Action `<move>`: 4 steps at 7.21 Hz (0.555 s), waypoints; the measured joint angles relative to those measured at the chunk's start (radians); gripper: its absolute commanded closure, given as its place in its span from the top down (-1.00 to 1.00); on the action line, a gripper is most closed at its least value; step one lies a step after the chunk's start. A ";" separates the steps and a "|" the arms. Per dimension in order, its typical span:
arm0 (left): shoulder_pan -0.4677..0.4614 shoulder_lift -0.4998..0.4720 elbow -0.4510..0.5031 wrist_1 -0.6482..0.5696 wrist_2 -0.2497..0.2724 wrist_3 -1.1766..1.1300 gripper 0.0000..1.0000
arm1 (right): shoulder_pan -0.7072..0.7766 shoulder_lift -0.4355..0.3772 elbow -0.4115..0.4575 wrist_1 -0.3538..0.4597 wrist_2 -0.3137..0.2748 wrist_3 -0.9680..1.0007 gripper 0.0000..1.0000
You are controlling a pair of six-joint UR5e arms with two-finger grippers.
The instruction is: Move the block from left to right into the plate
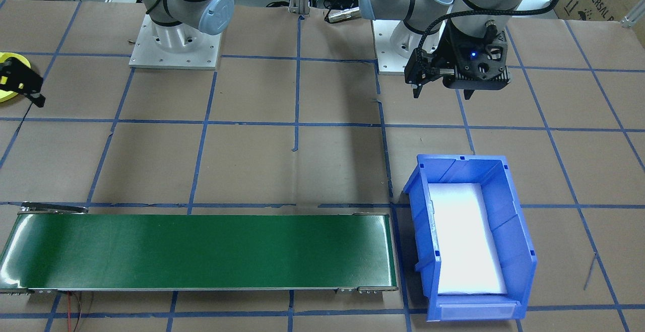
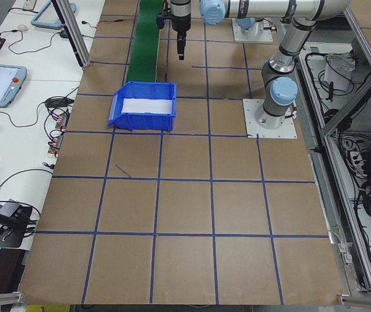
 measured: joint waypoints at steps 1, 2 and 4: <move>0.001 0.000 0.000 0.001 0.000 0.000 1.00 | 0.108 -0.028 -0.010 0.012 0.000 0.096 0.99; 0.003 -0.001 0.000 0.003 -0.001 0.000 1.00 | 0.215 -0.038 -0.030 0.021 -0.002 0.187 1.00; 0.002 -0.002 0.000 0.003 -0.001 0.000 1.00 | 0.385 -0.013 -0.101 0.056 -0.006 0.367 1.00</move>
